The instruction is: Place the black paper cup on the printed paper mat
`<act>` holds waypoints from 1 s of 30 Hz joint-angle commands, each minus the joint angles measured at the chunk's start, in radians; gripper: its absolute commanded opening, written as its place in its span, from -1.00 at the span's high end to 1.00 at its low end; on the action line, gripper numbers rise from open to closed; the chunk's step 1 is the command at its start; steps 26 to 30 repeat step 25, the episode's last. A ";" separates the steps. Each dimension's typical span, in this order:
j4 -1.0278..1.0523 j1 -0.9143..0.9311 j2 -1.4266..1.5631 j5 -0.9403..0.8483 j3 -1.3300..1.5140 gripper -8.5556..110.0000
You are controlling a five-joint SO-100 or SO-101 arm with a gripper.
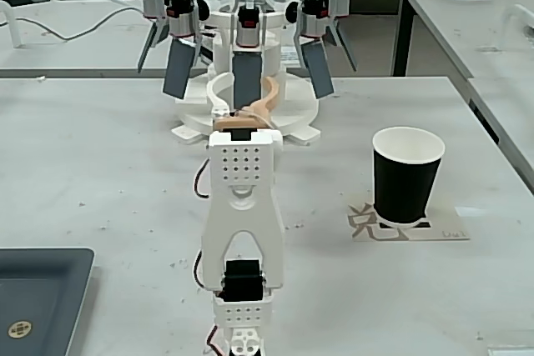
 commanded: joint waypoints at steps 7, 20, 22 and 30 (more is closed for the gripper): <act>0.003 -0.012 -0.081 -0.021 -0.138 0.74; -0.006 -0.011 -0.109 -0.023 -0.149 0.74; -0.008 -0.011 -0.110 -0.023 -0.149 0.74; -0.017 -0.011 -0.115 -0.023 -0.147 0.74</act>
